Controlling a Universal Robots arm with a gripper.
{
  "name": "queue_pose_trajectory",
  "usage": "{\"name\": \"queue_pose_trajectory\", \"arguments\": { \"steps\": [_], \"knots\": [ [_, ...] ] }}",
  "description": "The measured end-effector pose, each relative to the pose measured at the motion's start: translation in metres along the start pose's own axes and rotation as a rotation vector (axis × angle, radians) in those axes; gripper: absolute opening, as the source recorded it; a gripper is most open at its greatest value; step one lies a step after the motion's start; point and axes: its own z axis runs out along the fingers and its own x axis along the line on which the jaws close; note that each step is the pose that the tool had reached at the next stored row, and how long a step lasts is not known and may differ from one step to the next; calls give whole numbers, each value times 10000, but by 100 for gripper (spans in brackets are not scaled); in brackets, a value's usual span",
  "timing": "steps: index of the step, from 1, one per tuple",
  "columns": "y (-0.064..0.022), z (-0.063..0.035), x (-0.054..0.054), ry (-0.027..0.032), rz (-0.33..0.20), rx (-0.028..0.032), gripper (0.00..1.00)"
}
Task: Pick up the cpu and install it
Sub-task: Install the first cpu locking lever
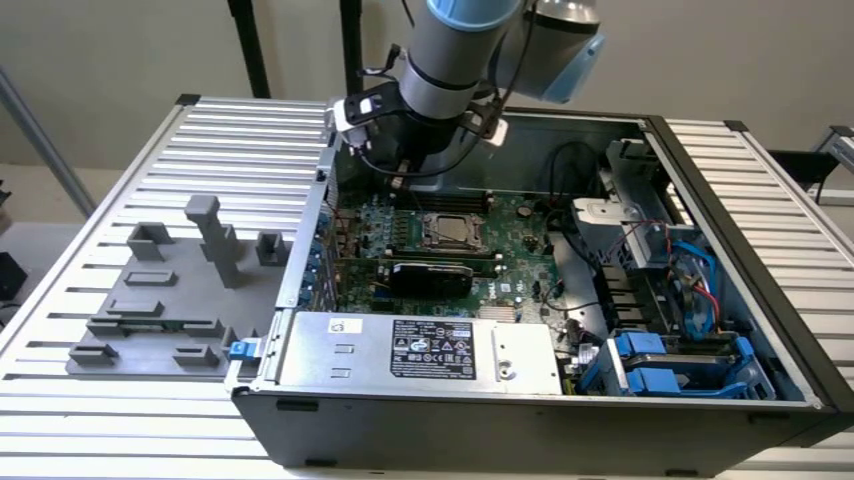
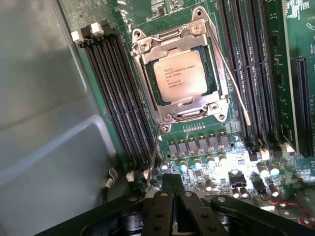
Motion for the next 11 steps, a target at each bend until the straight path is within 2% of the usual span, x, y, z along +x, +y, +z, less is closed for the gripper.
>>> {"name": "queue_pose_trajectory", "arguments": {
  "steps": [1, 5, 8, 11],
  "knots": [
    [-3, 1, -1, 30, 74, 5, 11],
    [-25, 2, -8, 232, 301, 39, 11],
    [-46, 3, -15, 440, 455, 72, 11],
    [-68, 3, -21, 601, 599, 106, 11]
  ]
}}
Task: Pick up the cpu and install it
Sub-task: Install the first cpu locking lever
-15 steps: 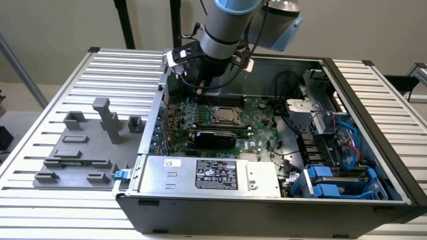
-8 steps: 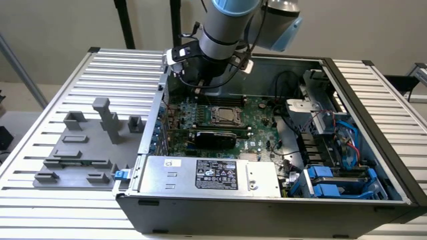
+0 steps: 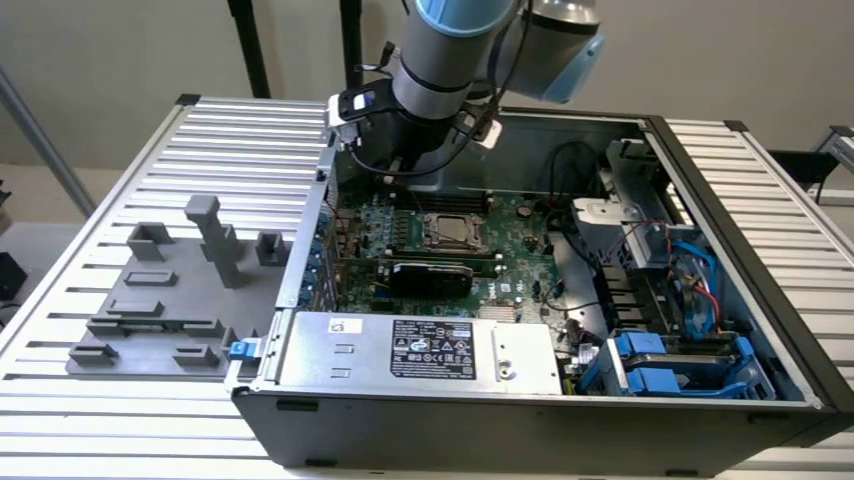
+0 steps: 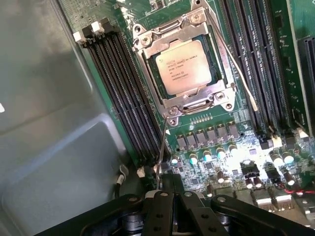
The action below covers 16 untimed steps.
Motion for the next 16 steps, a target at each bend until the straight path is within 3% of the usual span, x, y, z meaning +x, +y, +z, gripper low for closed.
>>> {"name": "queue_pose_trajectory", "arguments": {
  "steps": [8, 11, 16],
  "knots": [
    [-7, 2, -3, 337, 806, -143, 11],
    [4, 2, 2, 393, 927, -167, 11],
    [64, -13, 27, 419, 976, -209, 11]
  ]
}}
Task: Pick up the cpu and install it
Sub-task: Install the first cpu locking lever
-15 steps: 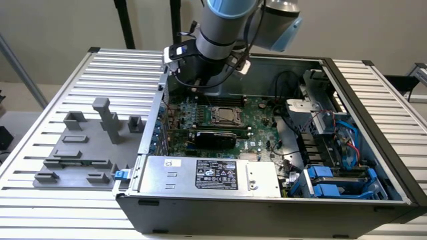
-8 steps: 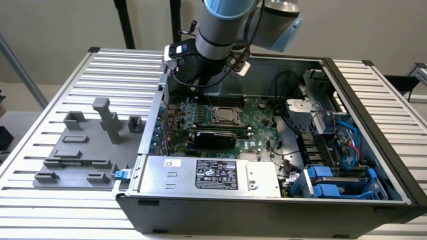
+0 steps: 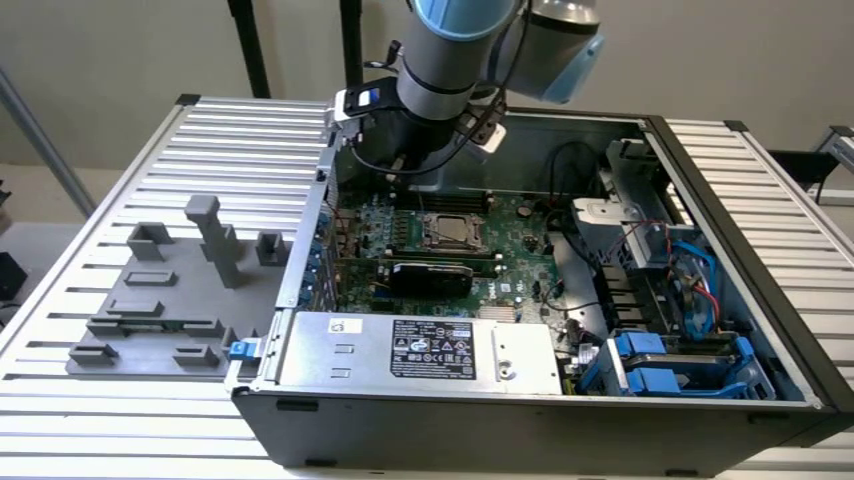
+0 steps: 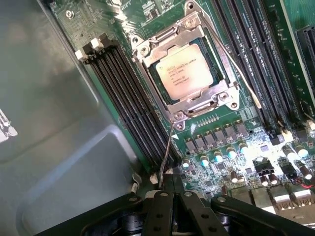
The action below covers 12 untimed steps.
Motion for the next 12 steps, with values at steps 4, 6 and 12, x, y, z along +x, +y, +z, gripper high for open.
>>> {"name": "queue_pose_trajectory", "arguments": {
  "steps": [4, 6, 12],
  "knots": [
    [59, -8, 34, 61, -40, -114, 11],
    [84, -13, 48, 103, -70, -196, 11],
    [168, -26, 94, 216, -157, -424, 11]
  ]
}}
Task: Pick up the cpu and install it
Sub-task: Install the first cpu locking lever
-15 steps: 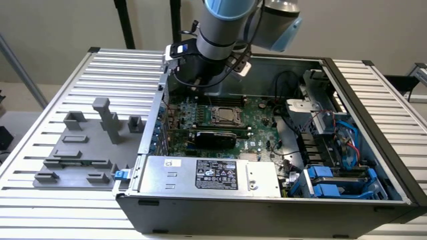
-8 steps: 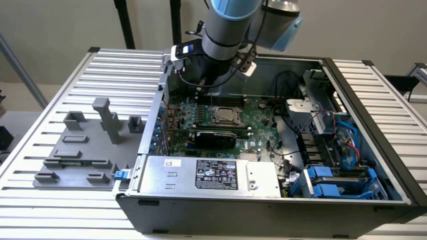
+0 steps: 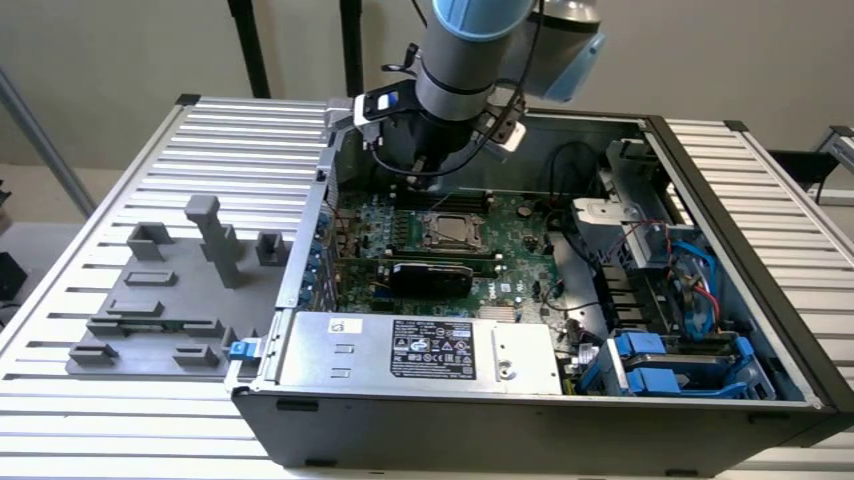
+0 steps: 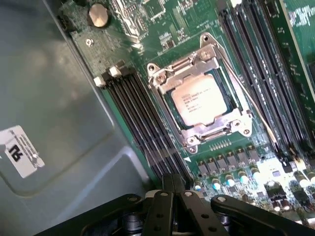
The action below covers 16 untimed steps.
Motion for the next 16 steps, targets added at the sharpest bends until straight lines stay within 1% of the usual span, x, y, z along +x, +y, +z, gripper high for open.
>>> {"name": "queue_pose_trajectory", "arguments": {
  "steps": [1, 2, 4, 6, 10, 14, 16],
  "knots": [
    [12, 3, 4, 11, -8, -21, 11],
    [14, 8, 2, 13, -8, -21, 11],
    [18, 20, -2, -3, -1, -32, 11],
    [25, 44, -8, -51, 4, -57, 11],
    [42, 112, -26, -120, 12, -96, 11],
    [56, 169, -40, -211, 19, -159, 11],
    [63, 196, -45, -245, 20, -186, 11]
  ]
}}
